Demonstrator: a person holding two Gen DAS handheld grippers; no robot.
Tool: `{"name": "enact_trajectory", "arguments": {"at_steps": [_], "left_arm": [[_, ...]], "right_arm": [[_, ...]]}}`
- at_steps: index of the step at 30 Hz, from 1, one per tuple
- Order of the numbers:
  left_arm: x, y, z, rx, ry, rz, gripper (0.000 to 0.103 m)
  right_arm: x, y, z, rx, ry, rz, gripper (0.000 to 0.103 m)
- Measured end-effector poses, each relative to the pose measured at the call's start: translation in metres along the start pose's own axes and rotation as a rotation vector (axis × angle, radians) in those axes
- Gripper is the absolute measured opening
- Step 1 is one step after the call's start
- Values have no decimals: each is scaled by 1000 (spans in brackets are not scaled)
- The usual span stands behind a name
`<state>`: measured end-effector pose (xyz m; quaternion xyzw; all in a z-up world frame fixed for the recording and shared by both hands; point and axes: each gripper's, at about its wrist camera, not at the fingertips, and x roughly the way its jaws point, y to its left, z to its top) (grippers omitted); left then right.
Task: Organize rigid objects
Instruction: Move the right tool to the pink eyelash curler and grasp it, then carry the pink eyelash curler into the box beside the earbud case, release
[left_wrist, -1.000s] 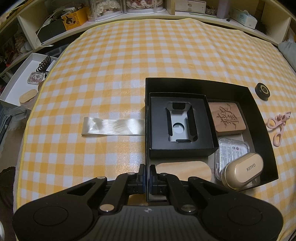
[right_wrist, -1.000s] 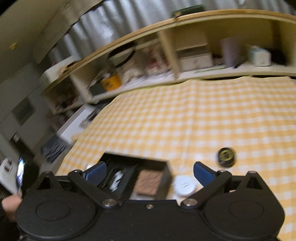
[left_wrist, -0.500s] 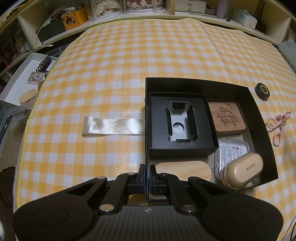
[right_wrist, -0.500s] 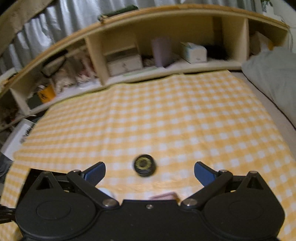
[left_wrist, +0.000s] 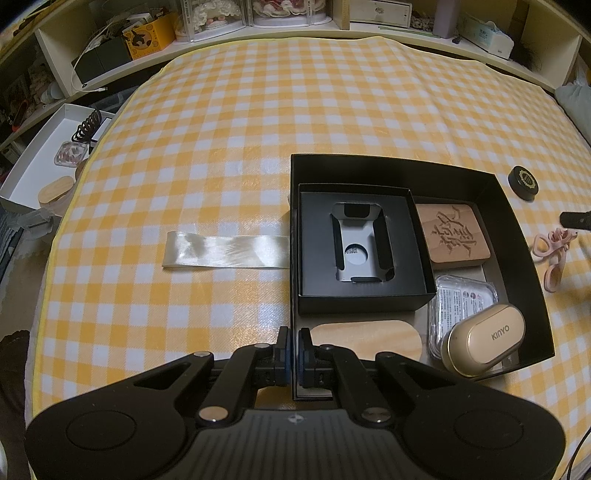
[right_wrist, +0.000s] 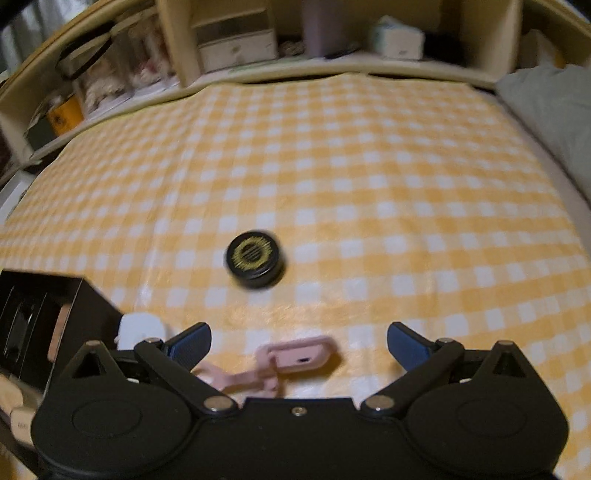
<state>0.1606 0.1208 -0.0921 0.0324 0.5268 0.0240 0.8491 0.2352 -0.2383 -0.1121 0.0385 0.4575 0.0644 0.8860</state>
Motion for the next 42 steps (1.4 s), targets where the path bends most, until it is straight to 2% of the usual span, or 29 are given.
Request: {"name": "enact_trajectory", "arguments": {"at_steps": [8,16,18,19,22,25,29,33,36,39,42], "left_arm": [[0,0,-1,0,2,-1,4],[1,-1,-1,1,4,0,4],[1,-1,-4,1,6,-1,4],[2,-1,-4,0,6,-2,4],[2,-1,-4,1,6,-1,4],[2,-1,-4,1,6,-1,4],[2,-1,-3,1,6,-1,4],[2,-1,-3,1,6,-1,4],[2,-1,-4,1,6,-1,4],[2,-1,-4,0,6,-2,4],[2,-1,-4,1,6,-2,4]], "right_arm": [[7,9,-2,-80,9,-20,71],[19,12,-5,-162,29,-31,69],[22,12,-7,-173,31,-47,63],[25,11,-8,-169,39,-45,57],[25,8,-8,-158,41,-38,57],[24,8,-7,-149,47,-69,56],[3,5,3,-84,-11,-82,56],[-28,9,17,-8,-121,-28,56],[-48,23,24,-10,-180,54,56],[-62,42,25,-39,-207,129,56],[-69,66,22,-77,-194,228,56]]}}
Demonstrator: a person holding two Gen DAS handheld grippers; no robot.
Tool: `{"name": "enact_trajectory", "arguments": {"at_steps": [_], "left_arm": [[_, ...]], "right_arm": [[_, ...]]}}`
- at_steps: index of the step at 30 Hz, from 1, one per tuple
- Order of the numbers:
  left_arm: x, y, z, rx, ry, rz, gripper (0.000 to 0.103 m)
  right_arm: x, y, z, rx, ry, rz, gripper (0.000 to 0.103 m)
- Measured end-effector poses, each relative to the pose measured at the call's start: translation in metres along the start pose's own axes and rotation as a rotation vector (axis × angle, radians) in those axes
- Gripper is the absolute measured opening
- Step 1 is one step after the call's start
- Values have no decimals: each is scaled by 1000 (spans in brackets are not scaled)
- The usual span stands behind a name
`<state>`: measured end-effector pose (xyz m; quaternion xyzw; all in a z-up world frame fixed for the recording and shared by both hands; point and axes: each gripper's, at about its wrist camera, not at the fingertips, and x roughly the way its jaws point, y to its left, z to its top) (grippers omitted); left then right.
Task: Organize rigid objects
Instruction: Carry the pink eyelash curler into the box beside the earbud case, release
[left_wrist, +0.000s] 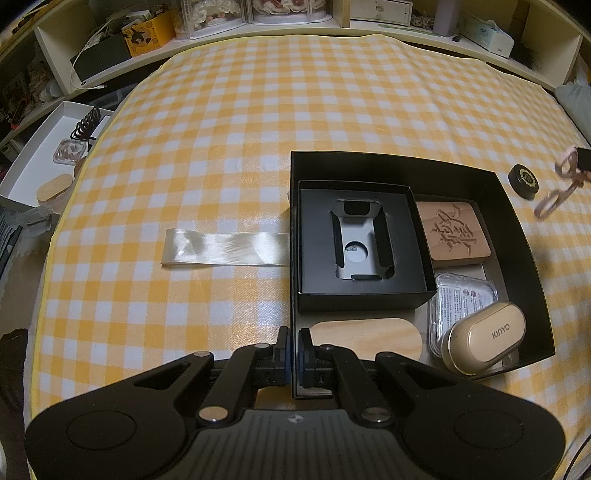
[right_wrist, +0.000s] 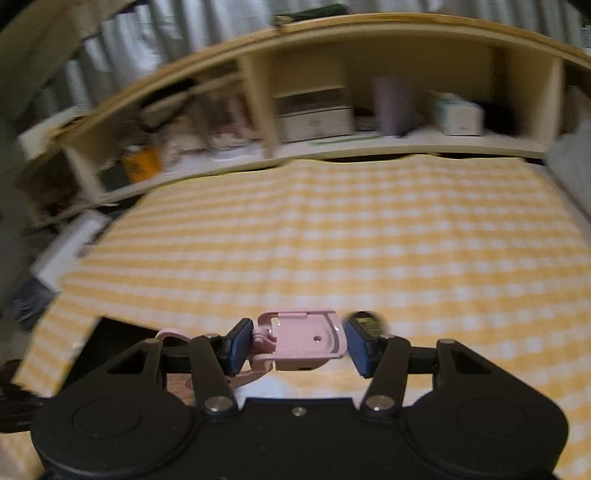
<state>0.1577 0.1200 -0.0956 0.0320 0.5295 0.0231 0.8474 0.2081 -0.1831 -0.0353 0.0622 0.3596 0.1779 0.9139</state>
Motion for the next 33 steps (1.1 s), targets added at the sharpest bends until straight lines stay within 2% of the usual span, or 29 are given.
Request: {"name": "enact_trajectory", "arguments": {"at_steps": [6,9,14,18,19,20,21,33], "left_arm": [[0,0,0,1,0,0,4],[0,0,0,0,0,0,4],[0,0,0,-1,0,-1,4],[0,1,0,0,0,-1,4],[0,0,0,0,0,0,4],[0,1,0,0,0,0,4],[0,1,0,0,1,-3,4],[1,-1,-1,4,-10,-18,4]], "right_arm": [[13,54,-11,-59,100,188,56],[27,74,-20,-81,171,238,56],[49,95,-33,-128,236,228,56],[54,100,-47,-132,251,217,56],[55,101,-48,-135,247,207,60],[57,101,-48,-140,246,203,69],[59,101,-48,-146,246,195,89],[55,101,-47,-159,232,200,87]]}}
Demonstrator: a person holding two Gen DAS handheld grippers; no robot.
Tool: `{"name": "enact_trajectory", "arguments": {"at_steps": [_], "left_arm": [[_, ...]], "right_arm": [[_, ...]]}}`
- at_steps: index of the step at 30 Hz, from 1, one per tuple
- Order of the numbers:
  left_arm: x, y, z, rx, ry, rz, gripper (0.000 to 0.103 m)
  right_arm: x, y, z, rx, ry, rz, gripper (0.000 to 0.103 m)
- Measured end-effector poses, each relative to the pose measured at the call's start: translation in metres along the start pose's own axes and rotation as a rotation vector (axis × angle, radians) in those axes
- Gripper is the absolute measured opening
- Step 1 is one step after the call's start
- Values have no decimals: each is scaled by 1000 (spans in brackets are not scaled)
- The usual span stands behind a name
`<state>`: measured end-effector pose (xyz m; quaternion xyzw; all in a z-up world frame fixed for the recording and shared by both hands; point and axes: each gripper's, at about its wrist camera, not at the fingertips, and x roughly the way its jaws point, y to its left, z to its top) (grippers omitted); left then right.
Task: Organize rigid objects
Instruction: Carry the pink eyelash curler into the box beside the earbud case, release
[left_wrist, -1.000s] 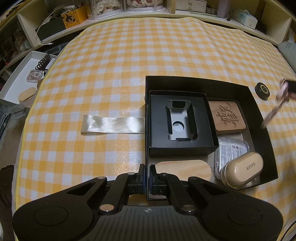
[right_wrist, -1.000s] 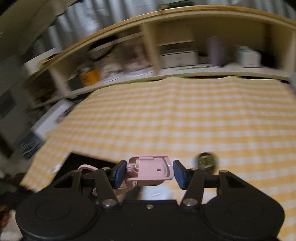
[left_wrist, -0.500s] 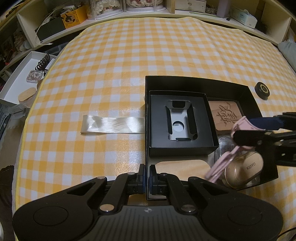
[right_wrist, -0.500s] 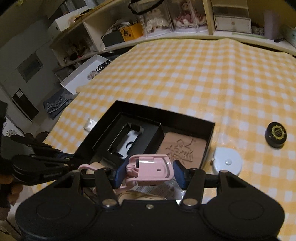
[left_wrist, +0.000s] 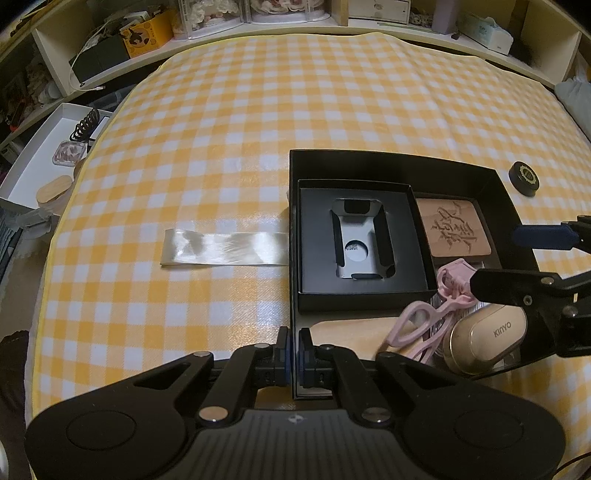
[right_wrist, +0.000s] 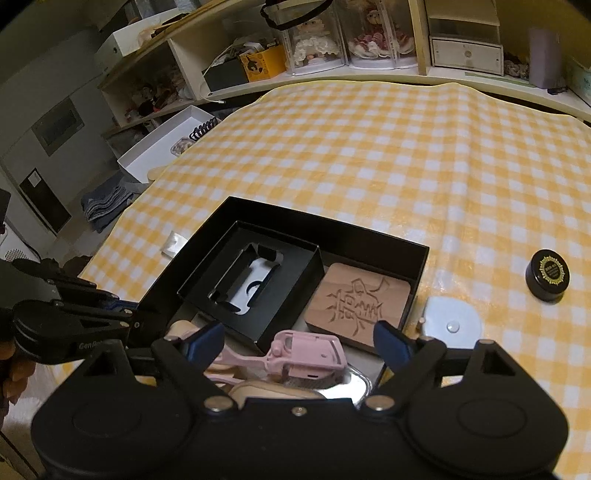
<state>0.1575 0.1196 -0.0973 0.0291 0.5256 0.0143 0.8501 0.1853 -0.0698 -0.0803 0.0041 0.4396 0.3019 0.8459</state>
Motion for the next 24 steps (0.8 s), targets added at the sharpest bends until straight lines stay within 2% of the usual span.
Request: {"name": "enact_trajectory", "arguments": {"at_steps": [14,24], "left_arm": [[0,0,0,0,0,0,4],[1,0,0,1,0,0,4]], "right_arm": [[-15,11,-1,-45,-3,0,85],[-38,25,-3,-87,-11,19,88]]}}
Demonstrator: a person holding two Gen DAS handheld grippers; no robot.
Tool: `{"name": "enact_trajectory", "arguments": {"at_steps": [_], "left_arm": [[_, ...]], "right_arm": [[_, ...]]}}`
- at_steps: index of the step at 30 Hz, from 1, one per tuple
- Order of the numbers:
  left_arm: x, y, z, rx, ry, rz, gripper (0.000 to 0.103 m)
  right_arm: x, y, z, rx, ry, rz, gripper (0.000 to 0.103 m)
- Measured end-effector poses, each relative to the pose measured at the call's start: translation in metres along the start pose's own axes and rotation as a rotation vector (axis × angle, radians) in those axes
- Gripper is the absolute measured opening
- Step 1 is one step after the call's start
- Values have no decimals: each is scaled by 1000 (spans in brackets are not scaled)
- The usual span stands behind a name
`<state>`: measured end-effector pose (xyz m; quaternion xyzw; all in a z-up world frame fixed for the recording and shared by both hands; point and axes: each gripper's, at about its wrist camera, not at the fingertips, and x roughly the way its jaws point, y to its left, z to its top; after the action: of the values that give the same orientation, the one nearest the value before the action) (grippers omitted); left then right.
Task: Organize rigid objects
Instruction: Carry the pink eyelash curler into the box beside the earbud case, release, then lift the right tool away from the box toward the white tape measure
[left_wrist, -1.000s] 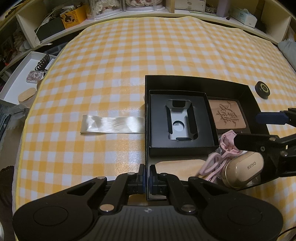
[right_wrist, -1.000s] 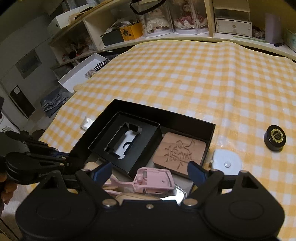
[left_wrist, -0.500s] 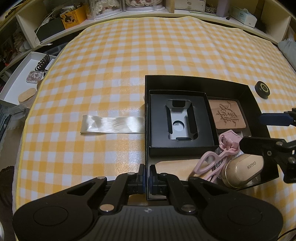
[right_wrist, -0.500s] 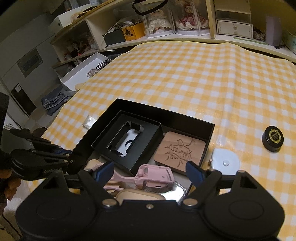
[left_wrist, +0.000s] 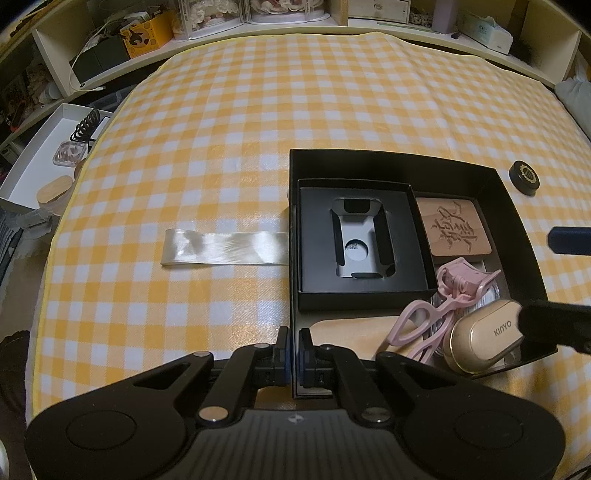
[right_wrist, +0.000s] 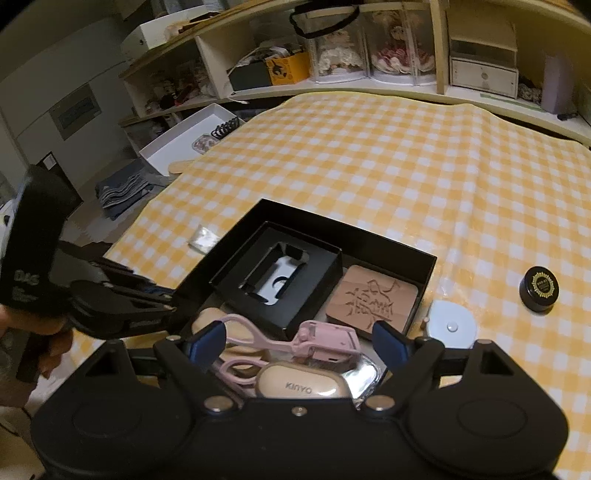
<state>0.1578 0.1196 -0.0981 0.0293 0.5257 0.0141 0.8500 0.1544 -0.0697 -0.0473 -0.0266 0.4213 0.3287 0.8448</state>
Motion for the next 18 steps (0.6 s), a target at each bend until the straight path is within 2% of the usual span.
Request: {"name": "enact_trajectory", "arguments": {"at_steps": [10,18], "left_arm": [[0,0,0,0,0,0,4],[0,0,0,0,0,0,4]], "right_arm": [[-38,14,5,-52,-75,18,95],[-79,4,16,-58,-219,-31,101]]}}
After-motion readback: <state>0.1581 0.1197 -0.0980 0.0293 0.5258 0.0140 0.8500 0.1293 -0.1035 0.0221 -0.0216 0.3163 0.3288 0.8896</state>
